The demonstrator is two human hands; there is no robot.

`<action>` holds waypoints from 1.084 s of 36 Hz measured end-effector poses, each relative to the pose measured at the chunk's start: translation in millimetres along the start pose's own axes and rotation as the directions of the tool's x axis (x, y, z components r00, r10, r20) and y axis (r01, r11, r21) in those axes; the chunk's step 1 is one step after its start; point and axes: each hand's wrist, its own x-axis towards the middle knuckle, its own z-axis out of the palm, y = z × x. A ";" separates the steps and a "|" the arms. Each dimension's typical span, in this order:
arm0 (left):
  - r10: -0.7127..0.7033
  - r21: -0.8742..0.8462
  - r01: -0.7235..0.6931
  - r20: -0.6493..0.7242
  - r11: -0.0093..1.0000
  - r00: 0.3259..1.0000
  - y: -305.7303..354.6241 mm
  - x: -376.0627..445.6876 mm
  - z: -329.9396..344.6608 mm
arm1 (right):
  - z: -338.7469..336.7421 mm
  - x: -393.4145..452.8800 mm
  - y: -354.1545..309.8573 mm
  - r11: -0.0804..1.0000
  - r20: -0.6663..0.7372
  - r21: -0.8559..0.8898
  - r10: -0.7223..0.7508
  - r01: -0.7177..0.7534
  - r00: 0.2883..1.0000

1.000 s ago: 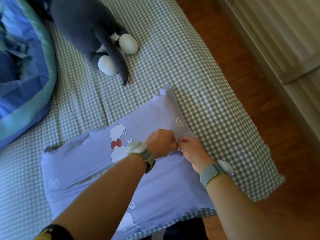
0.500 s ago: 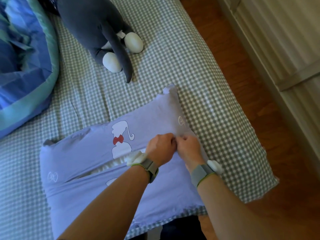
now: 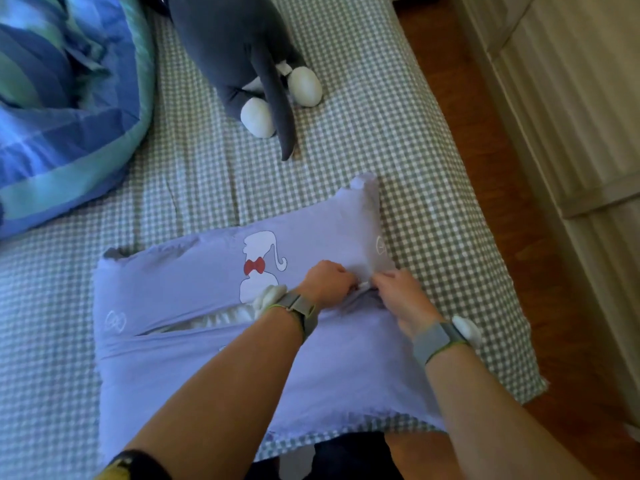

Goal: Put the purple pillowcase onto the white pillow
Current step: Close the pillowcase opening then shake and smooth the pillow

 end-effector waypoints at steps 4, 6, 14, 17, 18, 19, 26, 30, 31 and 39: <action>-0.023 0.015 0.023 -0.002 1.000 1.000 -1.5 -0.8 7.4 | 9.4 12.1 24.1 0.995 0.001 0.100 0.009 -0.009 1.000; -0.005 0.063 0.006 -0.016 0.998 1.000 -2.0 0.5 10.4 | 10.6 3.3 15.8 0.994 -0.032 0.111 0.010 -0.007 0.999; -0.010 0.069 0.014 -0.063 0.997 0.998 6.1 4.1 18.0 | 7.3 -8.0 7.8 0.997 -0.039 0.081 -0.015 0.018 0.999; 0.034 0.198 -0.020 -0.071 0.980 0.997 9.9 -1.5 23.9 | 9.5 -10.3 11.4 0.995 -0.059 0.081 -0.046 0.050 0.997; 0.057 0.251 -0.037 -0.074 0.967 0.996 9.5 -2.2 25.2 | 11.0 -10.8 13.0 0.997 -0.073 0.059 -0.053 0.058 0.996; 0.081 0.299 -0.057 -0.069 0.953 0.994 9.5 -2.7 26.0 | 12.4 -10.3 15.0 0.998 -0.088 0.035 -0.055 0.059 0.995; 0.140 0.370 -0.079 -0.139 0.925 0.980 10.3 -11.3 21.7 | 11.2 -9.0 7.1 0.998 -0.149 0.028 -0.044 0.049 0.988; 0.076 0.283 -0.006 -0.234 0.959 0.969 -7.8 -18.5 13.5 | 9.2 -1.7 4.3 0.998 -0.221 0.067 0.002 0.014 0.975; 0.061 0.281 0.020 -0.277 0.960 0.959 -21.9 -20.4 10.5 | 10.9 -0.7 3.4 0.998 -0.225 0.059 0.021 -0.007 0.974; -0.172 0.127 0.301 -0.590 0.945 0.789 -146.7 -49.2 -42.3 | 17.6 9.3 1.1 0.992 -0.296 -0.121 0.002 -0.039 0.955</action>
